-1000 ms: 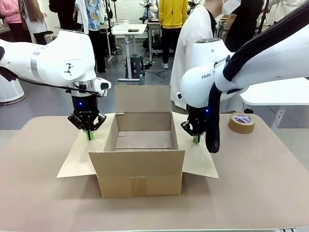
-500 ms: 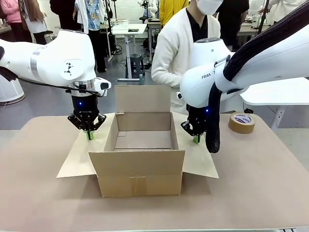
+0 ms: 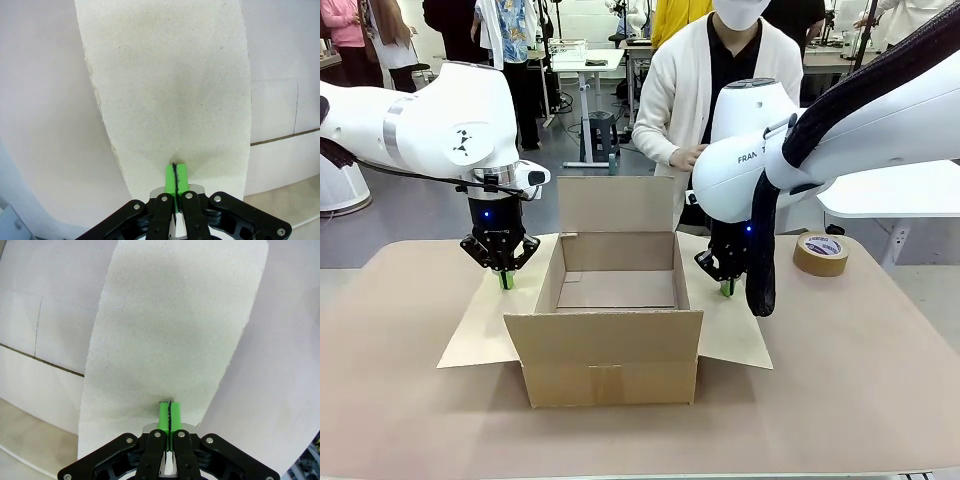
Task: Wrap the clocks to prevent damage.
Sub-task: Once the human has placed the objects inside and stepped back, release both hands from the side flaps of the Package Box.
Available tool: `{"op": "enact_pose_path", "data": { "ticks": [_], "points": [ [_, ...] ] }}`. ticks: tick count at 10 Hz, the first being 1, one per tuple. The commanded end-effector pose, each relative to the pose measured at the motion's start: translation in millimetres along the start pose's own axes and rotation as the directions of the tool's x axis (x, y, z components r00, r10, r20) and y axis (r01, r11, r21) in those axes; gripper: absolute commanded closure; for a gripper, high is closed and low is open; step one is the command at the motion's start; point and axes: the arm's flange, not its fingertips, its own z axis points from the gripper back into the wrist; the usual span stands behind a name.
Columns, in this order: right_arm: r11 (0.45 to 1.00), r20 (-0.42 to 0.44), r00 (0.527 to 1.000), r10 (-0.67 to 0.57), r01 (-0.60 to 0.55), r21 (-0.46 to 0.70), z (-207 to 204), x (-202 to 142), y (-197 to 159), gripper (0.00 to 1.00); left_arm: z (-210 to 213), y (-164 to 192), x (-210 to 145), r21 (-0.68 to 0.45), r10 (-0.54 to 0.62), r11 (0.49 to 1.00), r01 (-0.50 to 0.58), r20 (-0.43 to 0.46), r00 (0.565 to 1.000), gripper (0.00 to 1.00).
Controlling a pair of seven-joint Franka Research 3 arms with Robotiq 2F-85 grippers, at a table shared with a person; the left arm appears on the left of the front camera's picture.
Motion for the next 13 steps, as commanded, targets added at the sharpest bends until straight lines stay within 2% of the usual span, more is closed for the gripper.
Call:
{"op": "enact_pose_path", "data": {
  "ticks": [1,13],
  "points": [
    [1.0,0.0,1.0,0.001,-0.001,-0.002,-0.8,-0.1,-0.2,0.99,-0.8,0.6,-0.3,0.008,-0.003,1.0,0.003,-0.001,1.0,1.0],
    [1.0,0.0,1.0,0.001,-0.001,-0.002,-0.8,-0.1,-0.2,0.99,-0.8,0.6,-0.3,0.008,-0.003,1.0,0.003,-0.001,1.0,1.0]
  ]
}}
